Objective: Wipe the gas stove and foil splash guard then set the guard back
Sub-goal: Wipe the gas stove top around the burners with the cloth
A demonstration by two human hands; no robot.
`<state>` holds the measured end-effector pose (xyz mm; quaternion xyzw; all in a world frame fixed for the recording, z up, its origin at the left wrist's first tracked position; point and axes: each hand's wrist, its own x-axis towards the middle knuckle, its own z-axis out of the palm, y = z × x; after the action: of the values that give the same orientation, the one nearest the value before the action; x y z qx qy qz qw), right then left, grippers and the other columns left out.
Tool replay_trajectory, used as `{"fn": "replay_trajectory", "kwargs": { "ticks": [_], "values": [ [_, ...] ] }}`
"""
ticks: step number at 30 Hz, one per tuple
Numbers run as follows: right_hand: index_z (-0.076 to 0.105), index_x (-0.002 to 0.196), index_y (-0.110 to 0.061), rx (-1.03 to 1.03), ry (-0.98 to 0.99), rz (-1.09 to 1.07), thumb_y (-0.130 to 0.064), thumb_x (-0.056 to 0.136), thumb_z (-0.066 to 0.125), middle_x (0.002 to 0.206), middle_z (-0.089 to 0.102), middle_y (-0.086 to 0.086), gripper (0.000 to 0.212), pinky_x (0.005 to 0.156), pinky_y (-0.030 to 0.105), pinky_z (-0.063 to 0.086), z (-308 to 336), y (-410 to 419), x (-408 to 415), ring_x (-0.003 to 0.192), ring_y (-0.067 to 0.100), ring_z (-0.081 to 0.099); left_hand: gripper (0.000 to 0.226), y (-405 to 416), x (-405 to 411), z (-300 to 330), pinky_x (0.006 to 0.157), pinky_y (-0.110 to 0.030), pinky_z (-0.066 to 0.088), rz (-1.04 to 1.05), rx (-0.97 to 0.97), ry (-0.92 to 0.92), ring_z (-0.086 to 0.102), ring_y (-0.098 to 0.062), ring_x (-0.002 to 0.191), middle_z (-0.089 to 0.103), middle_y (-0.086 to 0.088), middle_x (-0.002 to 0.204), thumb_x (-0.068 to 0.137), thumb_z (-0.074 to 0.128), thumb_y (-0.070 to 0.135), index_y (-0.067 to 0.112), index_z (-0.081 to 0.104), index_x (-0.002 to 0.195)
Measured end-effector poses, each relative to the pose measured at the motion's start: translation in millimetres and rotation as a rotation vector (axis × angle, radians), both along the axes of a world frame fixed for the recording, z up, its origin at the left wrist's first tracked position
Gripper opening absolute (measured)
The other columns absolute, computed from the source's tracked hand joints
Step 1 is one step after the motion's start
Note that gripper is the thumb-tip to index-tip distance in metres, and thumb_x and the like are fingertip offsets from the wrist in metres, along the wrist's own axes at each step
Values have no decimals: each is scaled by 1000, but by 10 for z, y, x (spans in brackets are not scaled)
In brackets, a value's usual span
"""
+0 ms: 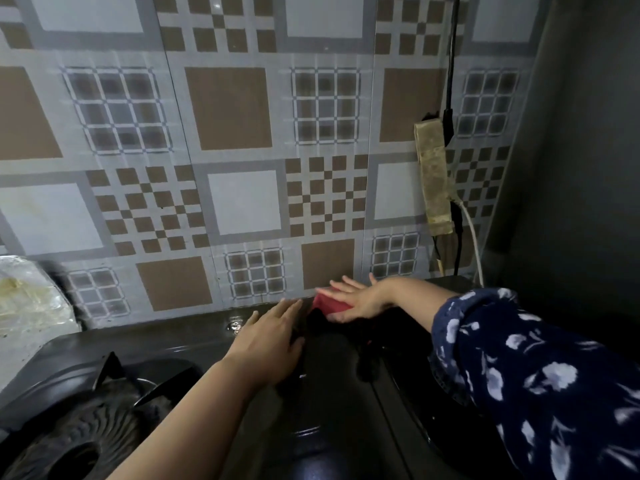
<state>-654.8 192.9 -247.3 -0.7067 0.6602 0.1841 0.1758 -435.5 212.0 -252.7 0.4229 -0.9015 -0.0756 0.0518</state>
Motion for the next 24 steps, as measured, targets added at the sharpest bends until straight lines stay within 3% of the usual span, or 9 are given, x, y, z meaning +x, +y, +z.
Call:
{"fn": "replay_trajectory", "kwargs": {
  "ticks": [4,14,21,24],
  "values": [
    [-16,147,-41,18,-10,-35,-67,91,24,160,-16,-4,73,111,61,-14,22,-16,-226,146,22,-18,67,-5,-157,-5,119,-40,5,-55,-17,-29,8,-12,147,10,7,160,96,44,37,27,9,152],
    [-6,148,-46,98,-102,-211,-63,91,37,161,-11,-1,73,115,52,-5,102,75,-914,146,23,-19,66,-63,-508,18,119,-40,1,-123,-59,27,0,-6,146,7,11,160,96,43,39,27,8,152],
    [8,151,-37,73,-280,-366,-50,96,42,161,3,-3,66,115,35,13,126,226,-1321,148,20,7,64,-41,-672,22,119,-40,0,-164,-27,-4,0,-6,146,8,11,160,97,41,38,28,10,152],
    [7,151,-36,9,-316,-418,-54,94,38,161,-3,-5,67,117,36,7,58,330,-1444,148,19,2,63,-56,-722,18,119,-41,0,-178,-20,-5,-2,-6,146,9,11,160,97,41,38,27,11,152]
  ]
}}
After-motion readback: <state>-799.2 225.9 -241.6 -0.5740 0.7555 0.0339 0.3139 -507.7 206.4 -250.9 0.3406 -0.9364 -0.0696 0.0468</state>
